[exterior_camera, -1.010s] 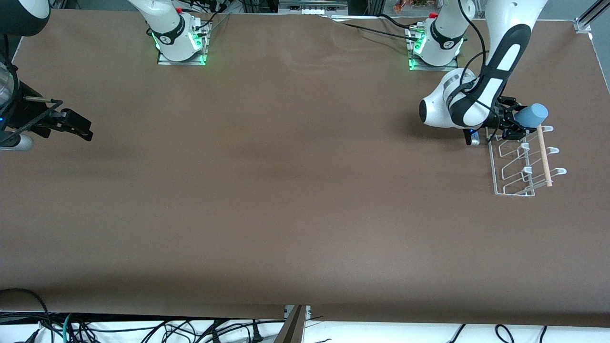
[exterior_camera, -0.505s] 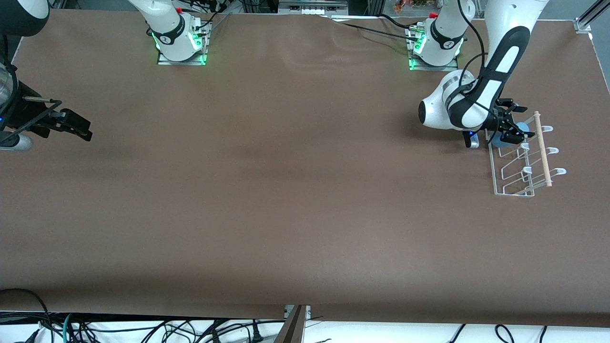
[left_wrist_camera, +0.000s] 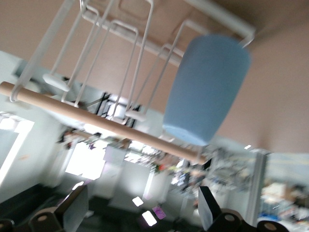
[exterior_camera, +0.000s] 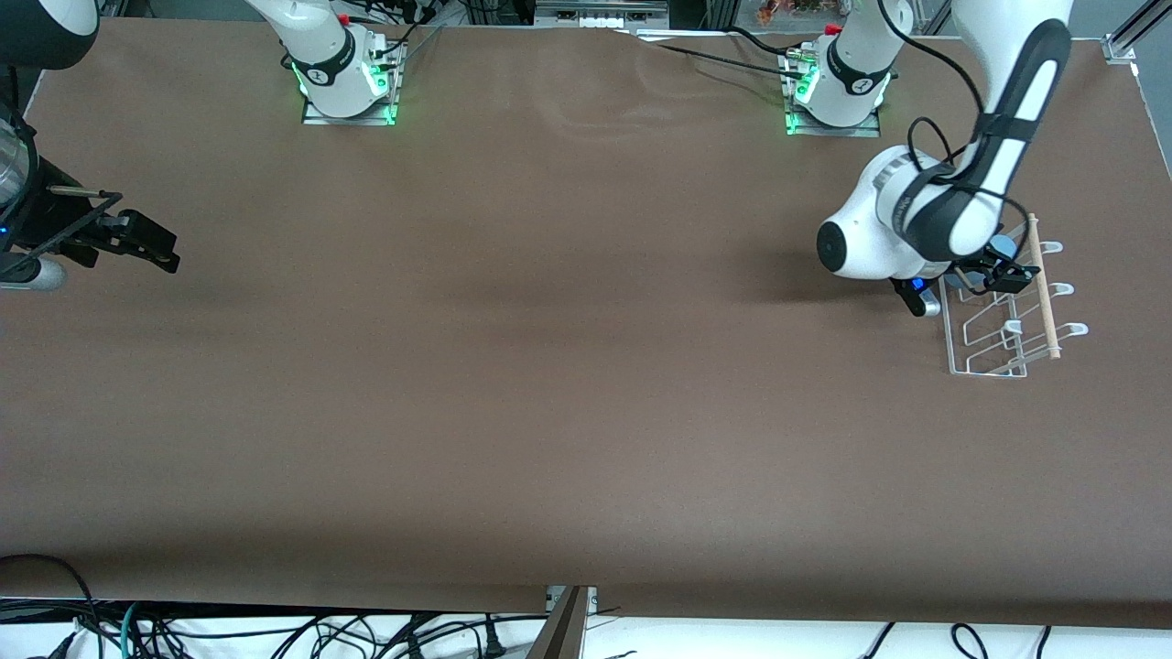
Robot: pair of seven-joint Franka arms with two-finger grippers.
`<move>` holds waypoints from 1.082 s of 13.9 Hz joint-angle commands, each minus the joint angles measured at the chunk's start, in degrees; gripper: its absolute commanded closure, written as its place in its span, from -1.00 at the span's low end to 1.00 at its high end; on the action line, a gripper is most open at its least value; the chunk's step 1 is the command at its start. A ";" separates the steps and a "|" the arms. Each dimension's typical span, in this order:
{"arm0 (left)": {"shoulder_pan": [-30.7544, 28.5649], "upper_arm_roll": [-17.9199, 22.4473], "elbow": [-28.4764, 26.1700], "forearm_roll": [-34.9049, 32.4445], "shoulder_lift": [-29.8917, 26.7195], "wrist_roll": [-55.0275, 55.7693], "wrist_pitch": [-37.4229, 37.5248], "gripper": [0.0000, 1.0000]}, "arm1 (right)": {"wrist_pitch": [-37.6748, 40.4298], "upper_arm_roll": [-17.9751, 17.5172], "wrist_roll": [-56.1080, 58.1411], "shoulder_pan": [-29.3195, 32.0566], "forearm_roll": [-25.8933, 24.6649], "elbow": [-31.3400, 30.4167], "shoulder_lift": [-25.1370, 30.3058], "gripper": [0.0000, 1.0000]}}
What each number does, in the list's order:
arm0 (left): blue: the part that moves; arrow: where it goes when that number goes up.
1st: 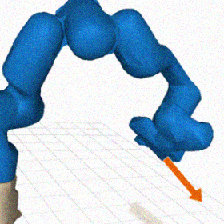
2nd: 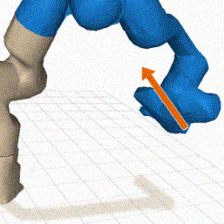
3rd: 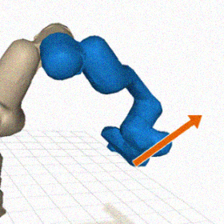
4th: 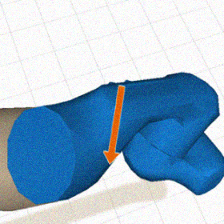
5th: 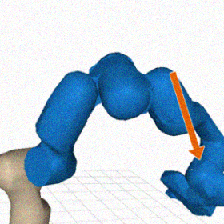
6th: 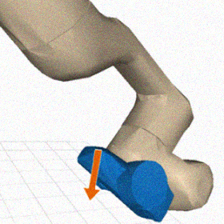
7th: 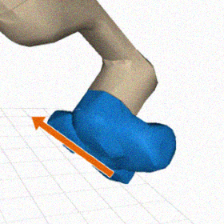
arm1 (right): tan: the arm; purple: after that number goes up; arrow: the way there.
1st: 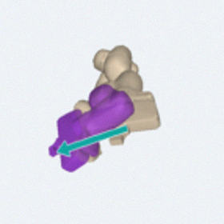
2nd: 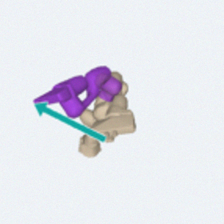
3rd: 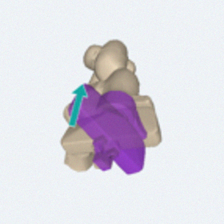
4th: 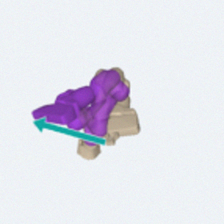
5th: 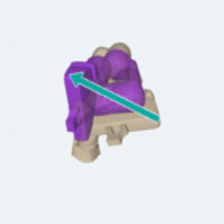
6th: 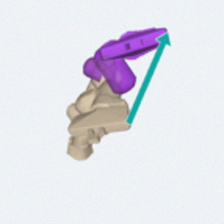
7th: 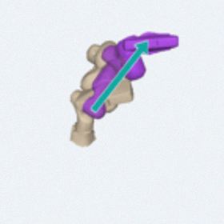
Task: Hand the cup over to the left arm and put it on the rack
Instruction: 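Hang the cup on the rack prong and open the left gripper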
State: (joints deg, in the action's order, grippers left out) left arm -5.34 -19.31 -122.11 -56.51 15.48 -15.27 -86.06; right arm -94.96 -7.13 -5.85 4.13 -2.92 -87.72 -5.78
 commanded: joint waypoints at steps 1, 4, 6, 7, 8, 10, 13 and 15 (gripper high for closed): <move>-0.46 -0.03 8.88 14.26 0.07 0.07 -0.25 -1.00 | -0.14 -0.78 0.75 0.71 -0.59 0.62 -0.37 -1.00; -0.55 -0.03 13.99 26.93 0.07 7.23 -1.38 -1.00 | -0.14 -0.78 0.75 0.79 -0.59 0.53 -0.46 -1.00; -0.55 -0.03 14.96 36.25 -0.28 16.28 -4.89 -1.00 | -0.23 -0.70 0.75 0.88 -0.59 0.79 -0.72 -1.00; -0.64 -0.03 15.93 40.82 -0.37 19.72 -6.30 -1.00 | -0.23 -0.70 0.84 0.88 -0.68 1.23 -0.98 -1.00; -0.81 -0.03 17.42 44.78 -0.63 21.93 -7.71 -1.00 | -0.14 -0.70 0.93 0.88 -0.68 1.76 -1.34 -1.00; -1.77 0.23 20.67 51.47 -1.42 24.32 -9.64 -1.00 | -0.14 -0.70 1.02 0.88 -0.68 1.94 -1.43 -1.00; -2.39 0.67 28.13 52.29 -1.77 24.15 -10.01 -1.00 | -0.14 -0.78 0.93 0.79 -0.59 2.29 -1.69 -1.00; -3.36 2.95 30.79 53.43 -3.43 23.10 -10.88 -1.00 | -0.14 -0.70 1.02 0.79 -0.59 2.29 -1.60 -1.00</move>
State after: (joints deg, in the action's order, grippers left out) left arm -7.74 -17.89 -94.18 -5.35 13.66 8.28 -96.77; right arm -95.48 -7.13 -5.80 4.25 -2.94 -87.15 -6.59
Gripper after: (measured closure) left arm 0.000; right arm 0.000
